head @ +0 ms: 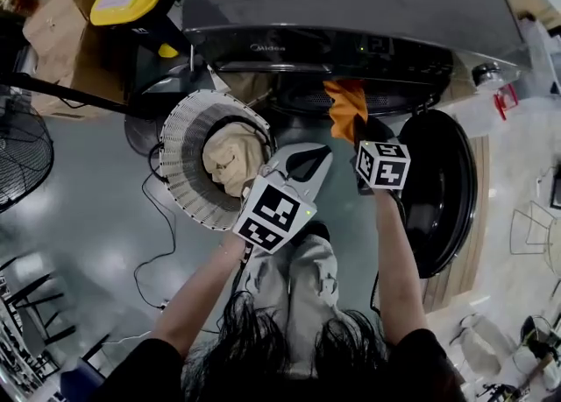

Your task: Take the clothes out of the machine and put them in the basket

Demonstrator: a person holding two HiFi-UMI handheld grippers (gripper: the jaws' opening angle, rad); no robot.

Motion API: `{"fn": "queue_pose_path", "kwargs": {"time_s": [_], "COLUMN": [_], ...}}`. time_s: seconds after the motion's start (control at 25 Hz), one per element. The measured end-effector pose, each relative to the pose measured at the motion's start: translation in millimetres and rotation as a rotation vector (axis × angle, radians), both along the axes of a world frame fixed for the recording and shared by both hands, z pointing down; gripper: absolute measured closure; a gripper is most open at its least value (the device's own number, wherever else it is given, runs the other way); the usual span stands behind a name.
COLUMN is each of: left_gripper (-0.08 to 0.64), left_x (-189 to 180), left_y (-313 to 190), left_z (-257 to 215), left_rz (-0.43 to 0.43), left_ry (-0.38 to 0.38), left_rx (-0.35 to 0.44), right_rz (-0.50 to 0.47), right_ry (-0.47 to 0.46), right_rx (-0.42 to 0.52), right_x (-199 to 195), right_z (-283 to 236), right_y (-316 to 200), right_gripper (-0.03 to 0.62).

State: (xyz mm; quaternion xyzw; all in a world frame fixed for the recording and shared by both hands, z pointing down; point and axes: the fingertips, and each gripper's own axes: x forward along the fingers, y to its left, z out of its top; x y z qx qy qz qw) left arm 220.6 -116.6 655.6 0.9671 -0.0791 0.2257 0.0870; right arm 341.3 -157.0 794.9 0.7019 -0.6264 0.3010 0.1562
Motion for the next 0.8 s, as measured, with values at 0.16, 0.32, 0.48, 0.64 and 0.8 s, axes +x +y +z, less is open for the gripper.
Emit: {"fn": "queue_pose_path", "kwargs": {"time_s": [0.16,0.32,0.48,0.64,0.8], "left_gripper": [0.548,0.548,0.548,0.548,0.548], "left_x": [-4,-5,-4,-4,-10], "left_y": [-3,-6,-9,-3,4], "left_z": [-24,-52,-78,-104,-126], "left_rz": [-0.013,-0.035,-0.053,-0.071,-0.102], "left_ry": [-0.018,-0.018,-0.009,-0.005,-0.003], "left_rx": [-0.003,0.008,0.019,0.028,0.035], "right_rz": [0.017,0.013,0.002,-0.018,-0.005], "right_ry": [-0.043,-0.062,-0.063,-0.064,-0.083], "right_rx": [0.037,0.082,0.126,0.171,0.203], "right_x": [-9,-19,-25,-31,-30], "right_z": [-39,-85,-130,-176,-215], "right_y": [11,26,38,52,72], "right_gripper": [0.548,0.548,0.548,0.548,0.548]}}
